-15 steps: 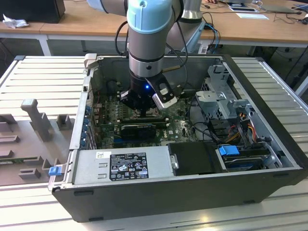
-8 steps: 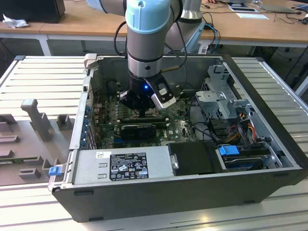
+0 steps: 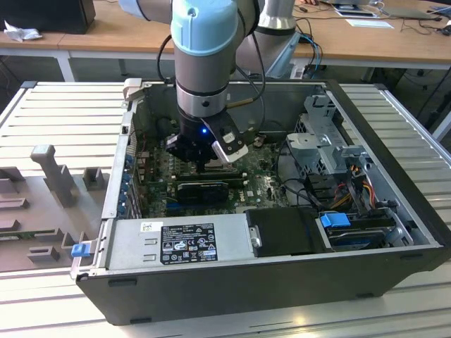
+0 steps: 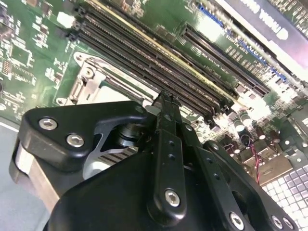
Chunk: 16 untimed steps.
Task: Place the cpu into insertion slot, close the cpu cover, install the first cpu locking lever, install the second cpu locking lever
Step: 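Install the second cpu locking lever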
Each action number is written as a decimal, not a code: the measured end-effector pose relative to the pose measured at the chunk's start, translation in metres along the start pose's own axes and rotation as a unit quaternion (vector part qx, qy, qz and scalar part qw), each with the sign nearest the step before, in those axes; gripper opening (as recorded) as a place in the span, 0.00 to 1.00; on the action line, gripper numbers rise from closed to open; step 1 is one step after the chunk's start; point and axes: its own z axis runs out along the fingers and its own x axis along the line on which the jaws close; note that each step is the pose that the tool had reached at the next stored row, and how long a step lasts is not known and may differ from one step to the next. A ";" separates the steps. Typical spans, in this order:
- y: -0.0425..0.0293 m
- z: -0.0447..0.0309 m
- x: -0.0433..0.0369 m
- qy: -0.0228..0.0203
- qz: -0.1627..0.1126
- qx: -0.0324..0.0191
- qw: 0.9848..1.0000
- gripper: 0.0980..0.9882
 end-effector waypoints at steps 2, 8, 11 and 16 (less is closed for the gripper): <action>-0.0007 0.0018 0.0026 0.000 -0.003 -0.005 1.000 0.01; -0.0026 0.0088 0.0086 0.000 -0.009 -0.023 1.000 0.01; -0.0038 0.0156 0.0089 -0.001 -0.009 -0.032 0.999 0.01; -0.0046 0.0209 0.0095 -0.002 -0.010 -0.047 0.999 0.01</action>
